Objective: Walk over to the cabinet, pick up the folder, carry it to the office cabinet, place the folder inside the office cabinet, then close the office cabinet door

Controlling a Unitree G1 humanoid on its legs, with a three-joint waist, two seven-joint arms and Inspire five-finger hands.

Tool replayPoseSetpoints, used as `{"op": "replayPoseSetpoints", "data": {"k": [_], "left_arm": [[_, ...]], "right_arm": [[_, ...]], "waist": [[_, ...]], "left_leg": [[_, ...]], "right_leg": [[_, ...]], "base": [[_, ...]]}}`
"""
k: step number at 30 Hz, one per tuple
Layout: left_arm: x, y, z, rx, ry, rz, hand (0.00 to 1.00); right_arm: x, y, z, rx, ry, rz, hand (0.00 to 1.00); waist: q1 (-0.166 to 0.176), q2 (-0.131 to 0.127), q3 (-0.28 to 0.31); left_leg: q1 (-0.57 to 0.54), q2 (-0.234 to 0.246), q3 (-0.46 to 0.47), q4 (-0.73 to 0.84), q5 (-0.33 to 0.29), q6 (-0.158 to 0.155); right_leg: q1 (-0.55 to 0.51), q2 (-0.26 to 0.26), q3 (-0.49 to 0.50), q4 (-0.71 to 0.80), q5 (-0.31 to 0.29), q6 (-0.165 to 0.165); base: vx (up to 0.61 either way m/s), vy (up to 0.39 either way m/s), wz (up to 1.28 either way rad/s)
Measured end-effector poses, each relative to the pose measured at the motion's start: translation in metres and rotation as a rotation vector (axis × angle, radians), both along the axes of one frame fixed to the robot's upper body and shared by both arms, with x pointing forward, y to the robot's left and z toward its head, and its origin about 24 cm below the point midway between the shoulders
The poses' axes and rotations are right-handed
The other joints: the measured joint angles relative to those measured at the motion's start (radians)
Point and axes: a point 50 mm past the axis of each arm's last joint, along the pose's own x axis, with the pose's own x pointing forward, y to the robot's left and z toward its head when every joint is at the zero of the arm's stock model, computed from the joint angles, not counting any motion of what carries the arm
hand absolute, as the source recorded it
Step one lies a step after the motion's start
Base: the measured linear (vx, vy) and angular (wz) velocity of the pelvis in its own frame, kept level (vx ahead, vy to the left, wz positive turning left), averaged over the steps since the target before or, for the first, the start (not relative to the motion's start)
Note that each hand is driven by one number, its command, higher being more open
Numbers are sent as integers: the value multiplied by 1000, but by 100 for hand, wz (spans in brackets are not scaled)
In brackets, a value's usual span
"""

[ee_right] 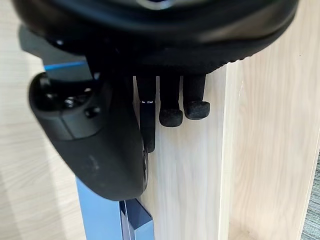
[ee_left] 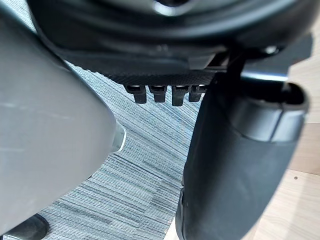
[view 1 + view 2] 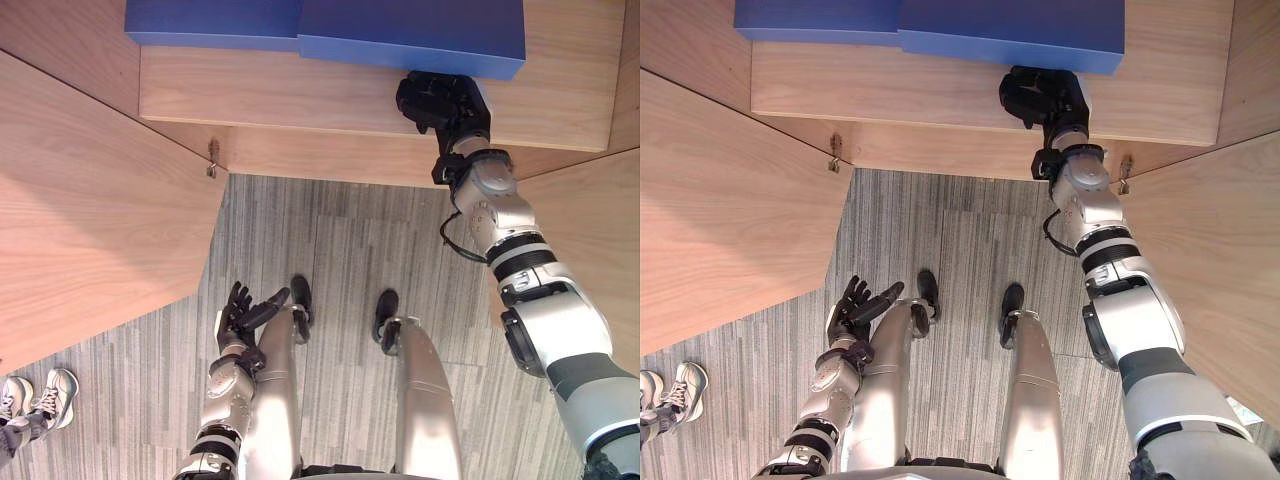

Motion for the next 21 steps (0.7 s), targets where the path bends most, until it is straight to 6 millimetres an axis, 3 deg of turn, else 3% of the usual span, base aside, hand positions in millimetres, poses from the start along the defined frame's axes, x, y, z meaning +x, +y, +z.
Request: {"op": "replayPoseSetpoints", "data": {"k": [3, 8, 15, 21], "left_arm": [[0, 0, 0, -2, 2, 2, 100], [-1, 0, -1, -20, 3, 11, 100], [1, -4, 1, -36, -17, -5, 100], [2, -6, 2, -64, -23, 1, 100]], "right_arm": [[1, 1, 4, 27, -1, 7, 0], [4, 7, 8, 218, 21, 50, 0], [2, 42, -1, 520, 31, 257, 0], [-2, 35, 3, 886, -59, 225, 0]], "waist": [[-3, 0, 0], [-3, 1, 0], [9, 1, -1], [28, 1, 0]], "left_leg": [[1, -3, 0, -25, 16, -2], [2, -9, -6, -52, 40, -6], [-2, -18, -7, -77, 62, -7], [-4, -26, -6, -76, 63, -6]], "right_leg": [[0, 1, -4, -20, 14, -2], [-2, -1, -12, -26, 21, -9], [-18, -7, -15, -23, 23, -12], [-18, -15, -15, -21, 23, -12]], "base": [[-17, -28, 2], [-32, -54, 6], [-10, -44, 5], [1, -2, 1]]}}
